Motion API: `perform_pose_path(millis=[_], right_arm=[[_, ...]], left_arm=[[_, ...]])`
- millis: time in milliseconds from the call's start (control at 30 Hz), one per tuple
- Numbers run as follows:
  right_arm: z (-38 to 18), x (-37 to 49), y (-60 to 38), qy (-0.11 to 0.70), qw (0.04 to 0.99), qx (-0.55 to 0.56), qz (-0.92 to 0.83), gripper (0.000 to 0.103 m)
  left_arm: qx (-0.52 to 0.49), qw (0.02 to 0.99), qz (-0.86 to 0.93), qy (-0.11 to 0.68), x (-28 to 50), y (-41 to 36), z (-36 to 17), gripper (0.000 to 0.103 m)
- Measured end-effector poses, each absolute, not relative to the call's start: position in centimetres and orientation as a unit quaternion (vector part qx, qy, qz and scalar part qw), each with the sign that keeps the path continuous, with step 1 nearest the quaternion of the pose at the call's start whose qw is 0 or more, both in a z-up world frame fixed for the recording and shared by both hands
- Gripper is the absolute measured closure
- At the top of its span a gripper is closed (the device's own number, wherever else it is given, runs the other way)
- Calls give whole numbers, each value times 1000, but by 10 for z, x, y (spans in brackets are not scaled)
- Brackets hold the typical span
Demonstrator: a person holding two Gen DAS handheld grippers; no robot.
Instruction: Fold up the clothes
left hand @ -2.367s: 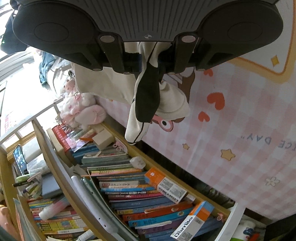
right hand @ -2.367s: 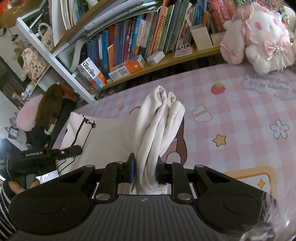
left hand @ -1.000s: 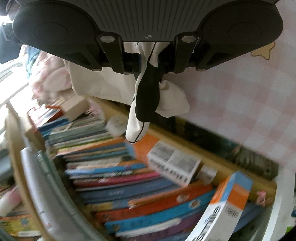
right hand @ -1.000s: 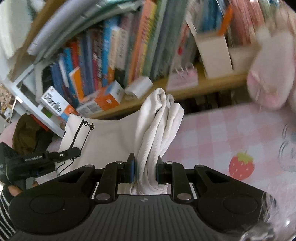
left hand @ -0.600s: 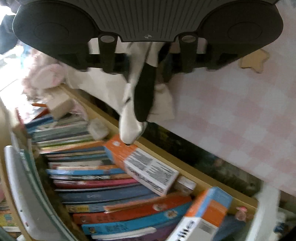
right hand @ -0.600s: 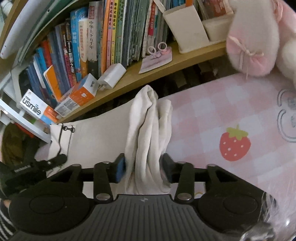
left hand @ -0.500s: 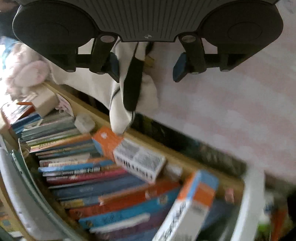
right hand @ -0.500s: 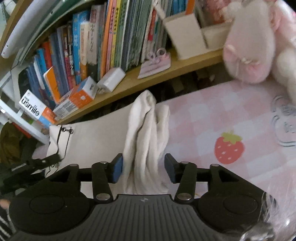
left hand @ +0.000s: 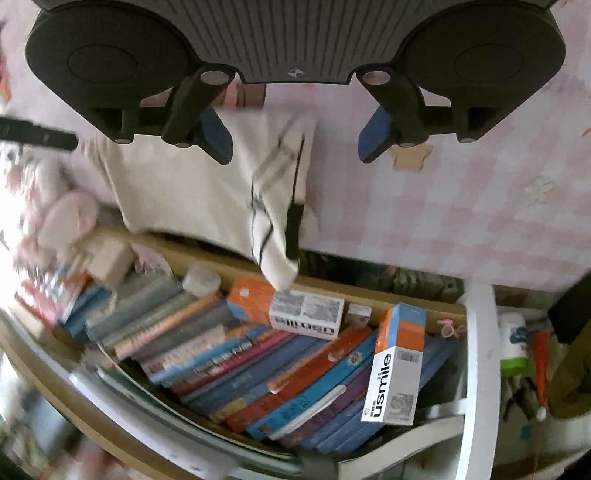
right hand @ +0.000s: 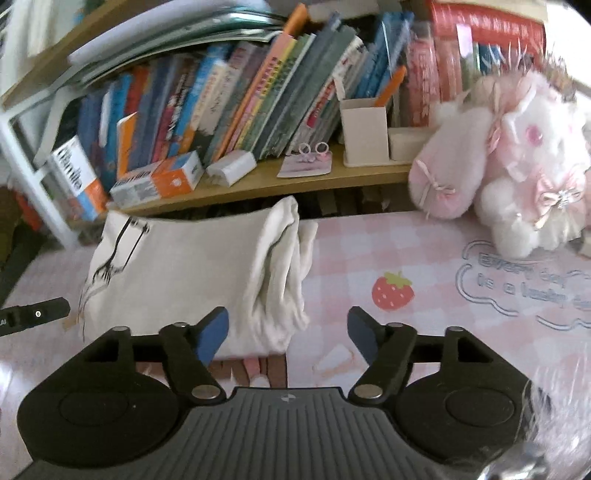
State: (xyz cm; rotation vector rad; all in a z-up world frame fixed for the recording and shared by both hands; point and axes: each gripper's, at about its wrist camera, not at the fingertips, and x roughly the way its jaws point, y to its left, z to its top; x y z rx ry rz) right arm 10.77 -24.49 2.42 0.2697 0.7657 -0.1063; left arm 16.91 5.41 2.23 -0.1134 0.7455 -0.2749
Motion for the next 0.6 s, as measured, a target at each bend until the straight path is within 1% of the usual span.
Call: perform_pose_path(millis=[33, 233, 367, 500, 600], right_arm=[[25, 101, -241, 373, 919, 121, -52, 28], [25, 58, -217, 379, 921, 79, -49, 20], [26, 31, -204, 377, 923, 61, -53, 15], [26, 10, -195, 377, 922, 60, -68, 13], [26, -3, -190, 367, 925, 57, -75, 8]], left_arm=[[-46, 921, -129, 363, 159, 53, 22, 24], [-35, 922, -106, 371, 110, 46, 23, 23], [-24, 925, -93, 367, 80, 38, 26, 15], [-9, 928, -85, 363, 53, 29, 28, 13], [3, 931, -89, 355, 38, 21, 30, 11]])
